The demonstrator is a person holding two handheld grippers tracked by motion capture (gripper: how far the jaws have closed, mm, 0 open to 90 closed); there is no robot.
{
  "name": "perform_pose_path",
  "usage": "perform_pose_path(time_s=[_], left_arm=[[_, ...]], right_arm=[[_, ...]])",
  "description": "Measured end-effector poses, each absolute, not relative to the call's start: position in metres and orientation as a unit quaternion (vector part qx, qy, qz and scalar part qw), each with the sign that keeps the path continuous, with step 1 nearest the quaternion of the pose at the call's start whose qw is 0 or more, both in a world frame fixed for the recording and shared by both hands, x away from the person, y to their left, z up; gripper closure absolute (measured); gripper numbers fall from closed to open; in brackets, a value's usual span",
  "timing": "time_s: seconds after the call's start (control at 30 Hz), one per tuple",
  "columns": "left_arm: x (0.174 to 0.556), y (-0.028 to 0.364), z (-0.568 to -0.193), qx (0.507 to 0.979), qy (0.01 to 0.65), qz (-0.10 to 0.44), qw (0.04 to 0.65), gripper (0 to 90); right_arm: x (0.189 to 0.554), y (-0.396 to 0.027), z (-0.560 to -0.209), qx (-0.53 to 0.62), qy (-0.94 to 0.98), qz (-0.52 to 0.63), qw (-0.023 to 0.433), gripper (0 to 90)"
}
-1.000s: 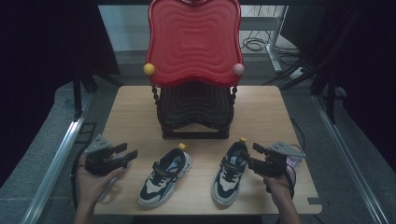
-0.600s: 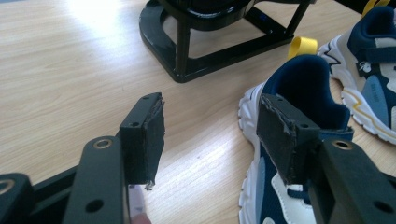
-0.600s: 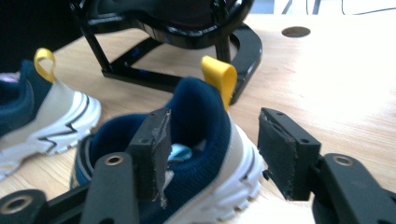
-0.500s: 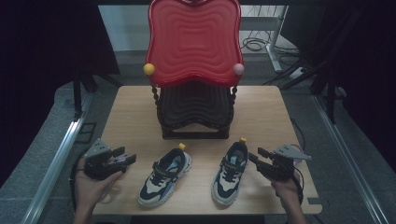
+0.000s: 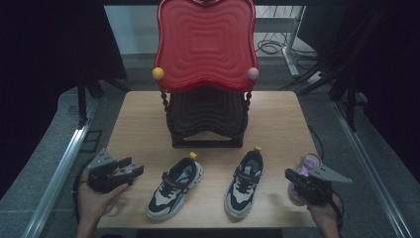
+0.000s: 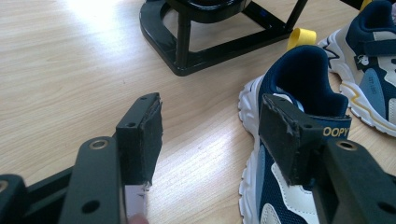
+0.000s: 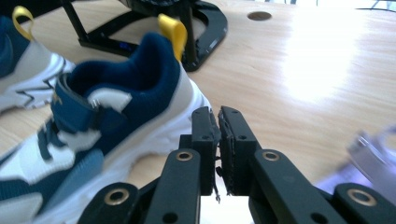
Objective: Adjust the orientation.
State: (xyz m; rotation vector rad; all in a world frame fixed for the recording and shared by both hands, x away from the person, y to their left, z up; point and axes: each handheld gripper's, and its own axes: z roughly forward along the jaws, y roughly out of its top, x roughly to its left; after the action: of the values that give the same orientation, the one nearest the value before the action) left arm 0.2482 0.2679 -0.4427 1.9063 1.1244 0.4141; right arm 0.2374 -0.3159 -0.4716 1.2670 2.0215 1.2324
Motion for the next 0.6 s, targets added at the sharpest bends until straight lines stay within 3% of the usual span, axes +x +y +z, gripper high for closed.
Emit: perform_pose_path(time_s=[0.6], left_arm=[[0.248,0.266,-0.447,0.77,0.447,0.167,0.423,39.7]], right_arm=[[0.211,-0.375,-0.496,0.52,0.705,0.422,0.234,90.0]])
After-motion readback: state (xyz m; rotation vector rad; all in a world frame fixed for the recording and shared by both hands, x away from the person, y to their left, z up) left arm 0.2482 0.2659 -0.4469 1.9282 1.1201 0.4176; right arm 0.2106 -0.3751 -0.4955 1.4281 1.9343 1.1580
